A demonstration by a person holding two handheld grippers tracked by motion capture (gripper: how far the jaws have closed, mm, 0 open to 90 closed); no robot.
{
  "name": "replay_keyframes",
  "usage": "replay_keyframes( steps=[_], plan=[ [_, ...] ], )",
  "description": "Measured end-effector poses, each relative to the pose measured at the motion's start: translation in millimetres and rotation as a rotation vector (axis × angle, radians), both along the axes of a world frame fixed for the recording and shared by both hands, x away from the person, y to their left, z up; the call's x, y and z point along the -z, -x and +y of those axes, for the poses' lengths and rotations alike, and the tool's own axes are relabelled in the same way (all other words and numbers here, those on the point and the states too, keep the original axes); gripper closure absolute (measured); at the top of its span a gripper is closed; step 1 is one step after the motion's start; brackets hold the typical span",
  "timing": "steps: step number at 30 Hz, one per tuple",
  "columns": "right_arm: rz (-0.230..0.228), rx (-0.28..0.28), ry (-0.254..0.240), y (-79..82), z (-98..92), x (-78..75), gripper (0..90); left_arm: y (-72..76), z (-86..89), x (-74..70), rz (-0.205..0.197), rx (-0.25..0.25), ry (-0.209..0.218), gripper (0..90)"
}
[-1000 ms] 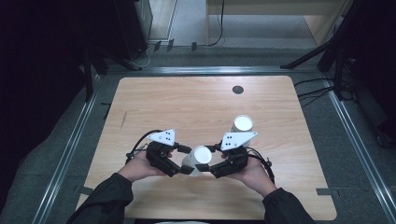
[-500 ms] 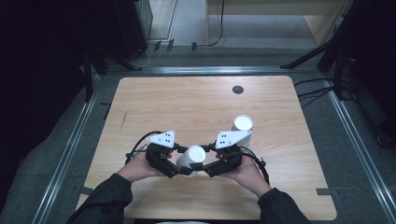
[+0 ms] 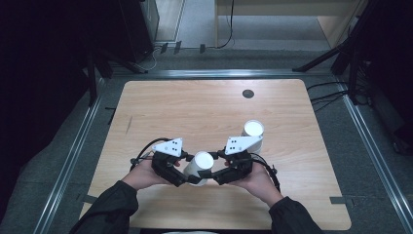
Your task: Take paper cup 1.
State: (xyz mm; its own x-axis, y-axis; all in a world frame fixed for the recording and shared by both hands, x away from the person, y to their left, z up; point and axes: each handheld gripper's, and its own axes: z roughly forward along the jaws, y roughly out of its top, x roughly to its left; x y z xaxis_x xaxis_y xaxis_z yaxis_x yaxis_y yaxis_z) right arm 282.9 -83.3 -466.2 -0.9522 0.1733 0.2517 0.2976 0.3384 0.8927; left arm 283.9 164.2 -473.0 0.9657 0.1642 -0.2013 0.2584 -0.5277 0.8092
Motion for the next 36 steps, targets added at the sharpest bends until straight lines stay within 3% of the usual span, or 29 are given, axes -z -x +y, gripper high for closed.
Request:
replay_keyframes(
  steps=[9,15,25,32,36],
  plan=[
    [0.0,0.002,0.006,0.6,0.7,-0.8,34.6,-0.2,0.8,-0.5,-0.001,0.0,-0.005,30.4],
    [-0.022,0.022,0.037,0.3,-0.4,-1.0,29.8,-2.0,5.5,-2.8,0.002,-0.01,-0.002,30.4],
    [-0.05,0.031,0.1,3.5,-6.3,-1.7,27.4,-6.5,16.2,-5.4,0.008,-0.041,-0.043,30.1],
    [-0.075,0.016,0.181,7.4,-8.6,-0.6,27.5,-9.8,16.6,-14.1,-0.019,-0.036,-0.123,30.1],
    [-0.069,0.025,0.184,8.0,-12.1,-0.7,27.8,-13.3,17.7,-17.1,-0.012,-0.038,-0.131,30.1]
  ],
)
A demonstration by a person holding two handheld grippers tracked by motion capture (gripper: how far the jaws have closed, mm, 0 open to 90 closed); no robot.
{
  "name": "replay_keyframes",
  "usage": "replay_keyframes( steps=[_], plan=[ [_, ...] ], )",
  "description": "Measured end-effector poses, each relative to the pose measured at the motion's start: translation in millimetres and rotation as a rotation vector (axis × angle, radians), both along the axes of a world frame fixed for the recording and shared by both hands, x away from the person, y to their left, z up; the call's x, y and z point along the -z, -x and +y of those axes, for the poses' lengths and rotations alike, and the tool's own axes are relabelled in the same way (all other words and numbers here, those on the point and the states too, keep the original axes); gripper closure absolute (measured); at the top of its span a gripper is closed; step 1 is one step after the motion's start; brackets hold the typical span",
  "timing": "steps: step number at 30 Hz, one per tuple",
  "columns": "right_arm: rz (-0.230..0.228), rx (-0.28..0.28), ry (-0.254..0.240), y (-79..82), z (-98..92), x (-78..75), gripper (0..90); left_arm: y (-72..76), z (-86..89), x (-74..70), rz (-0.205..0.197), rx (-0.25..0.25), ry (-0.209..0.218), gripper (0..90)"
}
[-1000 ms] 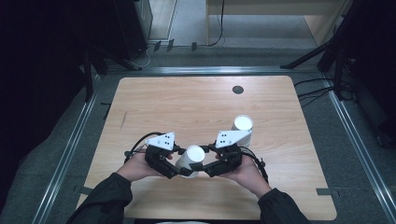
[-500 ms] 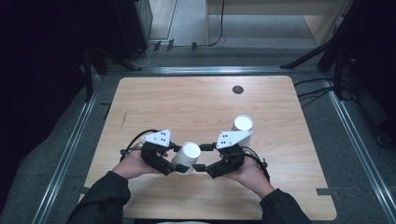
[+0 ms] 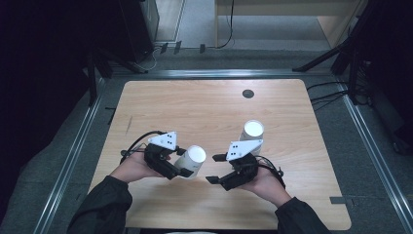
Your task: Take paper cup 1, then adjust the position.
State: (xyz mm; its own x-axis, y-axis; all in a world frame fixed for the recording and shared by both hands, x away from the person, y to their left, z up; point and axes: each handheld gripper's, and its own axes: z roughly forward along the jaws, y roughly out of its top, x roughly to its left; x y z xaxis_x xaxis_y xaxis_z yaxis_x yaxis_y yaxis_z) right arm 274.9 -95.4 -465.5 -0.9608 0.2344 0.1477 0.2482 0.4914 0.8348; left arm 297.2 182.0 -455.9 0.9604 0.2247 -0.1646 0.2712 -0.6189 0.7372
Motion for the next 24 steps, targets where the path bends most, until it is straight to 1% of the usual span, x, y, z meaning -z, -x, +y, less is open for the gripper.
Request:
replay_keyframes(
  steps=[1,2,3,4,6,7,9,11,12,13,14,15,17,18,19,20,21,22,23,24],
  plan=[
    [0.002,0.006,0.002,0.0,-1.8,0.1,27.8,-1.5,0.3,-0.8,0.0,0.0,-0.006,30.1],
    [0.002,0.008,0.001,-0.1,-2.0,0.3,27.8,-4.0,0.5,-1.5,0.001,-0.001,-0.024,30.2],
    [0.005,0.009,0.004,-0.1,-2.0,0.6,27.8,-4.0,0.5,-1.5,0.001,-0.001,-0.024,30.1],
    [0.004,0.009,0.007,-0.4,-1.7,0.9,27.9,-6.5,1.3,-2.8,0.0,-0.002,-0.052,30.1],
    [0.011,0.008,0.009,-0.2,-1.3,1.2,27.8,-7.3,2.1,-3.5,0.001,-0.005,-0.058,30.2],
    [0.009,0.005,0.012,-0.4,-0.2,2.2,27.9,-8.2,3.1,-4.1,0.011,-0.001,-0.058,30.2],
    [0.013,0.006,0.017,-0.1,0.7,3.0,27.9,-8.3,2.6,-5.0,0.009,0.002,-0.087,30.2],
    [0.013,0.002,0.019,0.5,1.7,3.0,27.9,-7.7,0.5,-5.8,0.006,0.015,-0.125,30.2],
    [0.013,0.002,0.019,0.5,1.7,3.0,27.9,-7.7,0.5,-5.8,0.006,0.015,-0.125,30.2],
    [0.013,0.0,0.016,0.2,2.9,3.0,27.9,-5.9,-1.8,-7.8,-0.005,0.033,-0.16,30.2],
    [0.013,0.0,0.016,0.2,2.9,3.0,27.9,-5.9,-1.8,-7.8,-0.005,0.033,-0.16,30.2],
    [0.013,-0.002,0.021,-0.1,4.3,3.0,28.0,-5.2,-3.4,-10.7,-0.013,0.047,-0.182,30.2],
    [0.01,-0.004,0.019,-0.8,4.6,3.1,28.0,-5.1,-3.8,-11.2,-0.009,0.045,-0.178,30.2],
    [0.014,-0.003,0.021,-1.1,5.2,3.2,28.0,-5.9,-4.3,-12.8,-0.006,0.046,-0.188,30.2],
    [0.014,-0.003,0.021,-1.1,5.2,3.2,28.0,-5.9,-4.3,-12.8,-0.006,0.046,-0.188,30.2],
    [0.013,-0.002,0.022,-1.3,5.8,3.6,28.0,-8.5,-5.1,-14.8,-0.008,0.06,-0.213,30.2],
    [0.013,0.0,0.022,-1.4,5.8,3.7,28.0,-8.5,-5.1,-14.8,-0.008,0.06,-0.213,30.2],
    [0.015,0.002,0.023,-1.5,5.8,3.8,28.0,-11.4,-9.3,-17.8,-0.025,0.069,-0.262,30.2],
    [0.015,0.002,0.023,-1.5,5.8,3.8,28.0,-11.4,-9.3,-17.8,-0.025,0.069,-0.262,30.2],
    [0.015,0.007,0.026,-1.9,6.2,4.3,27.9,-12.8,-13.5,-21.3,-0.036,0.079,-0.296,30.2]
  ],
)
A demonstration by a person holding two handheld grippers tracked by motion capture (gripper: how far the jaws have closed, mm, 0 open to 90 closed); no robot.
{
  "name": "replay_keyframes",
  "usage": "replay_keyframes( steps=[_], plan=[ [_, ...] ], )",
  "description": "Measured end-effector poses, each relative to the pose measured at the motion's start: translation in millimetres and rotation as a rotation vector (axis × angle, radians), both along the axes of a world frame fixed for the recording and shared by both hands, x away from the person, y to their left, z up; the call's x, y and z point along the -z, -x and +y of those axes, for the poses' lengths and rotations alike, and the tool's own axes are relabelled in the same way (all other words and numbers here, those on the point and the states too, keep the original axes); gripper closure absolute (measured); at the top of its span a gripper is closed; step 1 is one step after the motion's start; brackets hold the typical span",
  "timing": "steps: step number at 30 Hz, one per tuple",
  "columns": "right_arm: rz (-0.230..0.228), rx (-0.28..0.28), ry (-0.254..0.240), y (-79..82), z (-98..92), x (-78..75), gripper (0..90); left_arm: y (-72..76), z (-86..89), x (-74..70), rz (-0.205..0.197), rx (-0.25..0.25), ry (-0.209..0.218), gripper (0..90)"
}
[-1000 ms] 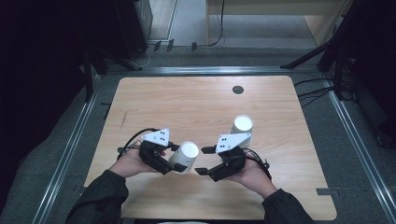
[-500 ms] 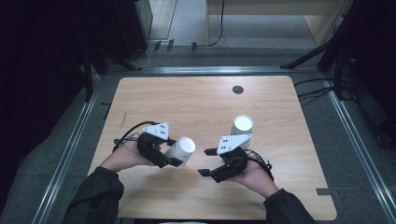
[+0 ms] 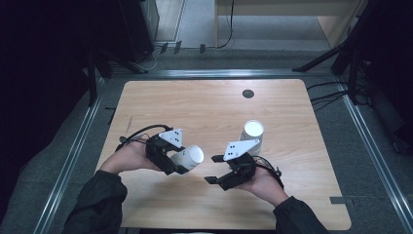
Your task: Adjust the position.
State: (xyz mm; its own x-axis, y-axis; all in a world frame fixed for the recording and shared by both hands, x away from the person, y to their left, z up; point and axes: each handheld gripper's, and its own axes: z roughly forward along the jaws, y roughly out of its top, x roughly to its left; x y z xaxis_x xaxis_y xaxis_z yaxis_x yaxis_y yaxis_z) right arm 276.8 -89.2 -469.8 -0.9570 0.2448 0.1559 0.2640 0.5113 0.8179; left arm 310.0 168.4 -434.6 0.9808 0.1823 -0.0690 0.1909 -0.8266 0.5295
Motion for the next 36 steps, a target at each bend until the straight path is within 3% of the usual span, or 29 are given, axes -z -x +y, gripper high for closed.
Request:
replay_keyframes(
  steps=[4,11,19,28,36],
  plan=[
    [0.001,0.008,0.009,0.5,0.9,1.2,28.0,0.2,-5.4,-5.8,-0.028,0.02,-0.005,30.2],
    [0.002,0.002,0.016,1.2,4.4,4.7,28.0,3.0,-14.6,1.6,-0.039,0.056,-0.104,30.1],
    [0.001,-0.004,0.026,1.6,7.7,8.6,27.7,6.3,-25.4,10.4,-0.045,0.096,-0.178,30.1],
    [-0.01,-0.011,0.006,0.6,14.8,9.9,27.8,13.8,-32.7,13.9,-0.058,0.146,-0.231,30.1],
    [-0.003,-0.024,-0.005,0.2,22.2,12.9,27.9,18.5,-39.4,16.0,-0.064,0.166,-0.243,30.0]
  ],
)
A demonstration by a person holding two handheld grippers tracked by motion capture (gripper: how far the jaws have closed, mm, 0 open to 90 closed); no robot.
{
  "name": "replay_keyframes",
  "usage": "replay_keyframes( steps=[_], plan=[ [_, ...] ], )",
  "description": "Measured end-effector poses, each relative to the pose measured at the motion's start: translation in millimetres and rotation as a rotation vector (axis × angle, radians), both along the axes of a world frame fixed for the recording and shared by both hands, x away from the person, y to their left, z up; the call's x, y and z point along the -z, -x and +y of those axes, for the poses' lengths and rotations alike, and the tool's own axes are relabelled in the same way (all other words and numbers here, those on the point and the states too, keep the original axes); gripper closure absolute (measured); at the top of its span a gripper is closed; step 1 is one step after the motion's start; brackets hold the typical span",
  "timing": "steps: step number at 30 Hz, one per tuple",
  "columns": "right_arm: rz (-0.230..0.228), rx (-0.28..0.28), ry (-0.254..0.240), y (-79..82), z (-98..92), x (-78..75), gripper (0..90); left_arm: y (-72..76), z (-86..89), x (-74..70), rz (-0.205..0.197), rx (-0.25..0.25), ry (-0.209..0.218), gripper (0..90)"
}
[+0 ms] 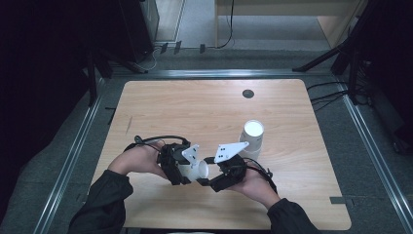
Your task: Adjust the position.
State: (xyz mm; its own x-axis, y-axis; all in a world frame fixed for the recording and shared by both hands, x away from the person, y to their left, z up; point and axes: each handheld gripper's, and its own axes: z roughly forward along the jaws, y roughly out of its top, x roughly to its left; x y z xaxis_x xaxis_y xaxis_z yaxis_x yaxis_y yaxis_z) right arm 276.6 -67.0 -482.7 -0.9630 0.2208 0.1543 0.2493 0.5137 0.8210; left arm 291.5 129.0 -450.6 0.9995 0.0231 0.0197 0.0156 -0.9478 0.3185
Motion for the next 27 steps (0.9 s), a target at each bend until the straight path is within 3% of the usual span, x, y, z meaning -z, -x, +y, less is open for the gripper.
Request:
replay_keyframes(
  steps=[8,10,20,27],
  plan=[
    [0.006,-0.017,0.007,0.0,7.2,3.2,29.1,2.0,-4.8,2.3,0.011,0.018,-0.006,29.8],
    [0.019,-0.021,0.014,0.9,8.8,4.3,30.7,1.6,-4.4,2.4,0.012,0.018,-0.002,29.8],
    [-0.002,-0.017,0.02,2.2,9.6,3.8,35.0,-0.4,-1.3,2.9,0.025,0.016,0.039,29.2],
    [-0.018,-0.016,0.019,2.2,8.4,1.7,35.2,-5.7,1.8,4.1,0.071,-0.029,0.062,18.0]
  ],
)
